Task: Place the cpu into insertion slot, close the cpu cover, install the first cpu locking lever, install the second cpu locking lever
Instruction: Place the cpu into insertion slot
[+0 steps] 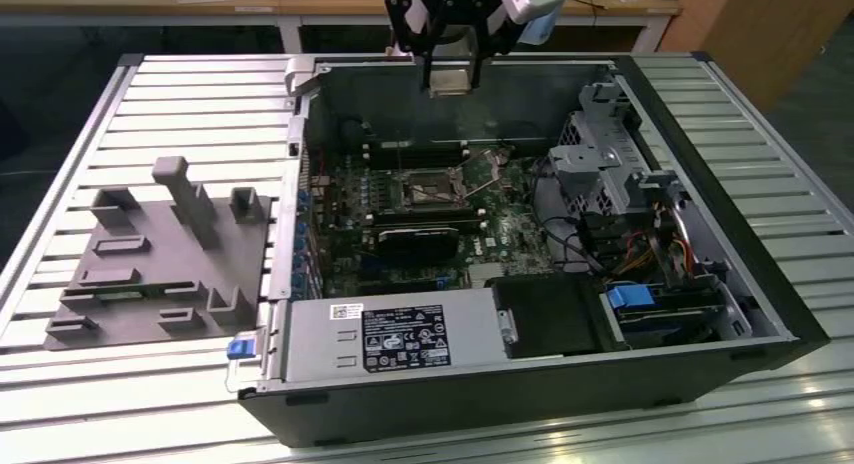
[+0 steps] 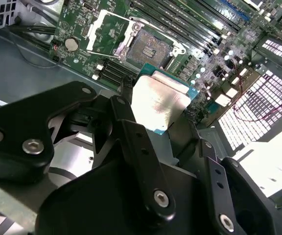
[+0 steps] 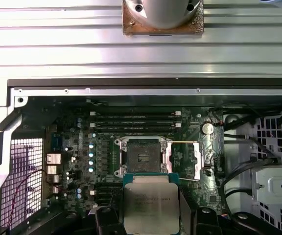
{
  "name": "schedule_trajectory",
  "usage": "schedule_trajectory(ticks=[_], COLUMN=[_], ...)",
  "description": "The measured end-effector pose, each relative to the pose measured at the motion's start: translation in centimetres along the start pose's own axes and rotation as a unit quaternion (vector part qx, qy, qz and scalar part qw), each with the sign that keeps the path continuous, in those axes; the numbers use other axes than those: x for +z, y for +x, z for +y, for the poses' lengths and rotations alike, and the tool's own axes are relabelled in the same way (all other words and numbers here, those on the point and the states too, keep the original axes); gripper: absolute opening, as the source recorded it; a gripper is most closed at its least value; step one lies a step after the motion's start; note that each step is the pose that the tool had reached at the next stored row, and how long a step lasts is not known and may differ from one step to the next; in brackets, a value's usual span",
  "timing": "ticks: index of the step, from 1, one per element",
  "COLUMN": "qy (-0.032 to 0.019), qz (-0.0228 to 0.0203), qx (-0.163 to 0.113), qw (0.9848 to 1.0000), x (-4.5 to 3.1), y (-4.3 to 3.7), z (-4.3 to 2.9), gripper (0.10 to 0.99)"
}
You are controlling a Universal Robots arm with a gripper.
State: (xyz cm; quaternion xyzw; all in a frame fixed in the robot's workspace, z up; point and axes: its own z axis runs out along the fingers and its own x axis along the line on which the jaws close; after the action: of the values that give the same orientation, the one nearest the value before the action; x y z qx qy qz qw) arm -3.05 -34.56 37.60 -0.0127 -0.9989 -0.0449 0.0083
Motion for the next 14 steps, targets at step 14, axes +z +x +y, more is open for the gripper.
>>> schedule_trajectory(ticks=[14], qy=[-0.0003], qz=[-0.0030], qx=[0.000], qw=[1.0000], x=[1.62], y=[0.08], z=[-0.15], gripper=[0.537])
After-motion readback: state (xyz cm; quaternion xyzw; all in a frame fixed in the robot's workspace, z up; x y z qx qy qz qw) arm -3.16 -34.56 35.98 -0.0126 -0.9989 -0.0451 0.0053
